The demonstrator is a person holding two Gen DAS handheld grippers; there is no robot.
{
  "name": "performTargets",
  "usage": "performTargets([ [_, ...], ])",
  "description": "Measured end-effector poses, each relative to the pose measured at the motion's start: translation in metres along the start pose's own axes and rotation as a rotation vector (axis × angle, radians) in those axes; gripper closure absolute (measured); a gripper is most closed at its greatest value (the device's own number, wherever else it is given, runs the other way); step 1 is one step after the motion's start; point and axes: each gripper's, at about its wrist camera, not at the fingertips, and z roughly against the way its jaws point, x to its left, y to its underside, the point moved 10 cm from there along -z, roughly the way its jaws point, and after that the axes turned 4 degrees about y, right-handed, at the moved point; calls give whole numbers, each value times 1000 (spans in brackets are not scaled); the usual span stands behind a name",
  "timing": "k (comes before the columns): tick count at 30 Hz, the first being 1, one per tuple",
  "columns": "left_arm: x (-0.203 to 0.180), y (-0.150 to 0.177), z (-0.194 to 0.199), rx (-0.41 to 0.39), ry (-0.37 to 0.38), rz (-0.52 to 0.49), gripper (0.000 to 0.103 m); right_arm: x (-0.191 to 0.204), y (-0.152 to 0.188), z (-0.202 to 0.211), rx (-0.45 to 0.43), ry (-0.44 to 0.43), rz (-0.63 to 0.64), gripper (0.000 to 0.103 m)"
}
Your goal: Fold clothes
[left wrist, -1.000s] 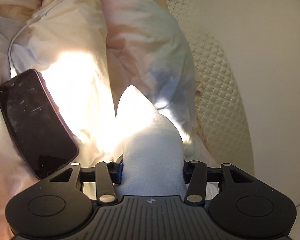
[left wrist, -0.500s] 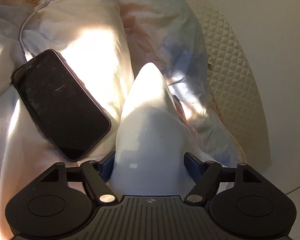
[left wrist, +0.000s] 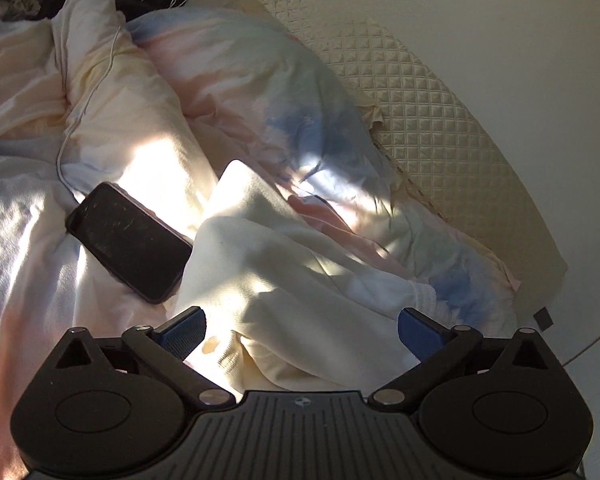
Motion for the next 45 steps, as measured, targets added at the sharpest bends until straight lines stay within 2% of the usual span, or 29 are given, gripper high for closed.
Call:
performTargets([
  [5, -66, -5, 44, -61, -28, -156, 0, 43, 8, 28, -16, 17, 178, 14],
  [8, -93, -2, 73, -91, -88, -225, 0, 76, 20, 47, -32, 51, 343, 14],
  [11, -110, -1, 102, -144, -135, -266, 0, 106, 39, 66, -37, 64, 473, 14],
  [13, -120, 2, 122, -172, -195, -300, 0, 120, 51, 77, -29, 74, 540, 15],
  [17, -141, 19, 155, -183, -249, -388, 0, 142, 78, 101, -21, 89, 650, 15],
  [23, -162, 54, 196, -195, -304, -455, 0, 155, 118, 132, -8, 123, 778, 16],
  [25, -164, 66, 204, -191, -323, -469, 0, 153, 132, 138, -3, 159, 811, 16],
  [30, -166, 94, 221, -191, -376, -505, 0, 160, 156, 158, -29, 153, 862, 16],
  [36, -163, 120, 228, -198, -355, -491, 0, 165, 172, 179, -83, 159, 910, 16],
  [39, -167, 131, 229, -199, -365, -523, 0, 166, 179, 185, -85, 160, 939, 16],
  [45, -171, 130, 237, -235, -393, -552, 0, 158, 187, 189, -74, 187, 943, 16],
])
